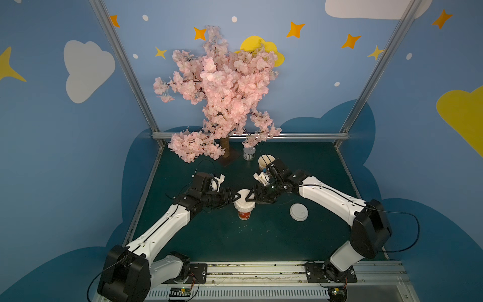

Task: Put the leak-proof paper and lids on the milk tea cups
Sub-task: Secure the cup lid on the cup.

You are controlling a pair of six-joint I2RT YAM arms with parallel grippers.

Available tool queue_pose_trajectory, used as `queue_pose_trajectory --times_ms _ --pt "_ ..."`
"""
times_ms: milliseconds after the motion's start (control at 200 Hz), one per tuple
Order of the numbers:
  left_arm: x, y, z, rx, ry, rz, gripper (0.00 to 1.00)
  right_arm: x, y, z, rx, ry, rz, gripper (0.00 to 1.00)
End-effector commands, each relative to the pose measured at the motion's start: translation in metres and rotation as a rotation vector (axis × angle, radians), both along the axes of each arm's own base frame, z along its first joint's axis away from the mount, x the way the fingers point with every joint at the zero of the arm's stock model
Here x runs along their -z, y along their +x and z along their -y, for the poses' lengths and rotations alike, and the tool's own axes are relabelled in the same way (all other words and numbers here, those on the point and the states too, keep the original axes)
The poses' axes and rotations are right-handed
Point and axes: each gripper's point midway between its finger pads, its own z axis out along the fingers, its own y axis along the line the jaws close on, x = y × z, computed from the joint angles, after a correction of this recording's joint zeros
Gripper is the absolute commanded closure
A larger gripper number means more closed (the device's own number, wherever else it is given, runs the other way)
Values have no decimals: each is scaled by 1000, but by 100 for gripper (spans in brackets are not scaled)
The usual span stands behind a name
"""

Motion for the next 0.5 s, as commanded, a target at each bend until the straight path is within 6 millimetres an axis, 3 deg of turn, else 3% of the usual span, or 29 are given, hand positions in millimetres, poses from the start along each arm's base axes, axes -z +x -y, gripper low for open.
queue_pose_trajectory --times_ms 0,215,496 --pt "33 -10 -12 -21 85 -85 40 -10 -4 8 -6 -17 25 23" --pt "33 -9 -10 -18 81 -86 40 -36 -13 7 -15 76 67 18" --pt "33 -9 -10 -18 80 -84 40 -21 -25 1 -18 39 61 17"
